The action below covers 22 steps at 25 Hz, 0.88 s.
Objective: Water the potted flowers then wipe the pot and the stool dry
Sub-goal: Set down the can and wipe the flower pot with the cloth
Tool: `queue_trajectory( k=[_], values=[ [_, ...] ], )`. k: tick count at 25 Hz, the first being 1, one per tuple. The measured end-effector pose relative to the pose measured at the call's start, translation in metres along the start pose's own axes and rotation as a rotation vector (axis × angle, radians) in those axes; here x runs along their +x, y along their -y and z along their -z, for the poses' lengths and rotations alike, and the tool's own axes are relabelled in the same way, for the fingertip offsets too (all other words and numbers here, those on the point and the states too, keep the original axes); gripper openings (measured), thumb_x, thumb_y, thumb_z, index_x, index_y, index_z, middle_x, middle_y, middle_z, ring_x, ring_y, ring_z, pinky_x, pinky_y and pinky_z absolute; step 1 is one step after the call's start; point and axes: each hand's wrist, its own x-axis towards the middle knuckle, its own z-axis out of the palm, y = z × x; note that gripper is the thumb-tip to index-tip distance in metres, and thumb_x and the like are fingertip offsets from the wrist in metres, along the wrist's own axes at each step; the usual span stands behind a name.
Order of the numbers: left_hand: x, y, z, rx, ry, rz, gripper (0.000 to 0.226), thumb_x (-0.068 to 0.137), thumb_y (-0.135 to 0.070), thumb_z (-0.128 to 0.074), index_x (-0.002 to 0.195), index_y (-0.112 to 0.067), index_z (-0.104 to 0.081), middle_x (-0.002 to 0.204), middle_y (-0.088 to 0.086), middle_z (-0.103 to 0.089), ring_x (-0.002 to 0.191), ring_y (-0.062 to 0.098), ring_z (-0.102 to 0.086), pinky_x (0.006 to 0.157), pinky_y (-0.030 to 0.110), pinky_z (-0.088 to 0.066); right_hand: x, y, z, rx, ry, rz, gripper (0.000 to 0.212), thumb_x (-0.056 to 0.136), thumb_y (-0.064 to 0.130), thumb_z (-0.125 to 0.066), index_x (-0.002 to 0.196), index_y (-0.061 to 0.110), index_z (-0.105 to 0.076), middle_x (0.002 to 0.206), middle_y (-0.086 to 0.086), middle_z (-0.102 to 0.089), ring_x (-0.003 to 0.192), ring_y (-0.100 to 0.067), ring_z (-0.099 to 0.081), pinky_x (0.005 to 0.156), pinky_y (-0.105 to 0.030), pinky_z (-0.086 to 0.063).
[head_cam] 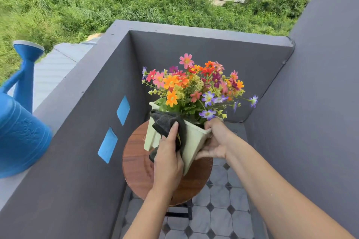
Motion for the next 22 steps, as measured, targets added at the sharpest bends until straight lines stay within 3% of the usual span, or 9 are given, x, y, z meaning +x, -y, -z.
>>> queue_trajectory(
  k=[3, 6, 8, 11, 14, 16, 18, 20, 22],
  values=[
    [0.03, 0.02, 0.009, 0.055, -0.118, 0.254, 0.074, 0.09, 0.004, -0.037, 0.148, -0.038, -0.016, 0.146, 0.004, -0.042, 0.13, 0.029, -0.043, 0.099, 0.038, -0.038, 0.003, -0.008, 0.002, 0.037, 0.024, -0.021, 0.008, 0.083, 0.008, -0.029, 0.076, 0.013, -0.032, 0.085, -0.009, -0.042, 0.073, -0.031, -0.055, 0.055, -0.062, -0.05],
    [0.027, 0.023, 0.012, 0.049, -0.182, 0.412, 0.068, 0.093, 0.001, -0.036, 0.151, -0.027, -0.014, 0.137, 0.018, -0.05, 0.119, 0.036, -0.05, 0.091, 0.037, -0.039, 0.014, -0.012, 0.005, 0.102, 0.031, -0.025, 0.013, 0.077, 0.009, -0.034, 0.09, 0.012, -0.035, 0.105, -0.013, -0.041, 0.091, -0.036, -0.054, 0.057, -0.061, -0.052],
    [0.009, 0.018, 0.007, 0.005, -0.184, 0.52, 0.065, 0.095, -0.003, -0.036, 0.15, -0.03, -0.014, 0.131, 0.021, -0.055, 0.111, 0.039, -0.054, 0.086, 0.039, -0.042, 0.02, -0.012, 0.004, 0.105, 0.025, -0.02, 0.025, 0.075, 0.011, -0.035, 0.1, 0.012, -0.036, 0.111, -0.015, -0.04, 0.095, -0.038, -0.053, 0.045, -0.059, -0.052],
    [-0.024, -0.002, 0.001, -0.104, -0.064, 0.428, 0.066, 0.096, -0.005, -0.041, 0.142, -0.047, -0.02, 0.116, 0.01, -0.066, 0.092, 0.024, -0.064, 0.071, 0.03, -0.042, 0.018, -0.01, 0.003, 0.059, 0.021, -0.012, 0.025, 0.077, 0.013, -0.034, 0.102, 0.01, -0.038, 0.109, -0.016, -0.04, 0.092, -0.037, -0.053, 0.037, -0.051, -0.051],
    [-0.03, -0.02, 0.0, -0.159, 0.041, 0.164, 0.079, 0.086, 0.004, -0.039, 0.13, -0.06, -0.023, 0.121, -0.018, -0.058, 0.101, -0.001, -0.058, 0.084, 0.014, -0.042, 0.015, -0.01, 0.001, 0.031, 0.037, -0.012, 0.015, 0.076, 0.01, -0.034, 0.09, 0.01, -0.04, 0.095, -0.015, -0.045, 0.076, -0.032, -0.057, 0.04, -0.047, -0.055],
    [-0.022, -0.023, 0.0, -0.12, 0.013, 0.095, 0.082, 0.083, 0.007, -0.038, 0.131, -0.058, -0.02, 0.129, -0.018, -0.051, 0.116, 0.004, -0.05, 0.097, 0.022, -0.039, 0.012, -0.012, 0.0, -0.007, 0.067, -0.022, 0.027, 0.065, 0.006, -0.036, 0.092, 0.009, -0.04, 0.092, -0.015, -0.046, 0.074, -0.032, -0.058, 0.043, -0.049, -0.056],
    [-0.007, -0.016, 0.001, -0.082, -0.125, 0.196, 0.078, 0.088, 0.008, -0.038, 0.135, -0.05, -0.016, 0.138, -0.003, -0.048, 0.125, 0.019, -0.047, 0.103, 0.034, -0.036, 0.01, -0.016, 0.002, -0.054, 0.091, -0.027, 0.042, 0.053, 0.007, -0.038, 0.096, 0.008, -0.039, 0.09, -0.015, -0.049, 0.074, -0.034, -0.059, 0.04, -0.052, -0.054],
    [0.008, -0.008, 0.009, -0.061, -0.238, 0.293, 0.073, 0.091, 0.007, -0.037, 0.144, -0.038, -0.014, 0.145, 0.007, -0.044, 0.128, 0.027, -0.045, 0.104, 0.037, -0.034, 0.005, -0.018, 0.005, -0.053, 0.127, -0.04, 0.021, 0.065, 0.006, -0.04, 0.085, 0.01, -0.042, 0.088, -0.014, -0.05, 0.073, -0.034, -0.06, 0.037, -0.051, -0.051],
    [0.022, -0.003, 0.021, -0.029, -0.231, 0.334, 0.067, 0.094, 0.0, -0.037, 0.15, -0.031, -0.017, 0.139, 0.014, -0.05, 0.121, 0.032, -0.049, 0.097, 0.04, -0.038, 0.002, -0.018, 0.01, -0.034, 0.149, -0.053, 0.006, 0.074, 0.008, -0.039, 0.075, 0.013, -0.042, 0.09, -0.014, -0.052, 0.068, -0.032, -0.064, 0.037, -0.05, -0.051]
  ],
)
